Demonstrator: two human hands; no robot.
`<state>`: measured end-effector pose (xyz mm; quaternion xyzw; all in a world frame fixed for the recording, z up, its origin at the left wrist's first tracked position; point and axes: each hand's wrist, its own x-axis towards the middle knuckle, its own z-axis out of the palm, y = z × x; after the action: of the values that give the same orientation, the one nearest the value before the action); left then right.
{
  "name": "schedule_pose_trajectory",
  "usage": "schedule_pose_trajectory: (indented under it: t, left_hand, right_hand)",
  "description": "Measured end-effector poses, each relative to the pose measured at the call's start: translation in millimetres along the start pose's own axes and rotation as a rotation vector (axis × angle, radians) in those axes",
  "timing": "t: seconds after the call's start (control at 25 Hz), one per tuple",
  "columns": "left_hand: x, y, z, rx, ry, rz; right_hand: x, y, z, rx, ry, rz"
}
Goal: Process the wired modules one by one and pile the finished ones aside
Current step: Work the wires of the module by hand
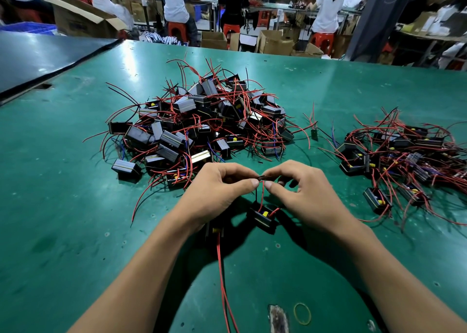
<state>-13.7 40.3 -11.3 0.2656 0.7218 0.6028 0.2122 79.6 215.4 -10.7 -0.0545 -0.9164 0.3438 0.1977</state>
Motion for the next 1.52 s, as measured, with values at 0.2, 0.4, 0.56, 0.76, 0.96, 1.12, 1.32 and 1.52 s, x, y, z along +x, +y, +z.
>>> schedule_pose_trajectory:
  t: [0.2, 0.4, 0.56, 0.76, 0.96, 1.12, 1.32, 1.52]
  left_hand:
    - [0.1, -0.2, 1.3, 0.003, 0.021, 0.019]
    - [0.9, -1.4, 2.5, 0.016, 0.036, 0.034]
    - [0.0, -1.6, 2.0, 0.063, 0.044, 0.089]
    - [1.7, -1.8, 2.5, 0.1, 0.066, 0.13]
    - [1.9, -1.3, 0.6, 0.109, 0.077, 0.134]
    - [1.1, -0.6, -0.3, 0.134, 0.055, 0.129]
    - [1.3, 0.3, 0.5, 0.14, 0.046, 0.134]
    - [1.2, 0.5, 3.3, 0.131, 0.044, 0.127]
  right_hand:
    - [-0.7, -5.9, -4.7, 0.088, 0.063, -0.081]
    - [-2.0, -6.4, -5.6, 0.207, 0.017, -0.019]
    - [-2.1, -8.1, -4.7, 0.197, 0.054, -0.064]
    - [-1.2, -7.8, -2.5, 0.199, 0.08, -0.096]
    - [-0.9, -7.9, -2.6, 0.172, 0.116, -0.096]
    - [-1.0, -8.5, -3.6, 0.159, 0.113, -0.073]
    - [-1.1, -9.7, -2.3, 0.164, 0.103, -0.053]
    - [-0.9, -9.5, -1.0, 0.174, 0.091, -0.047]
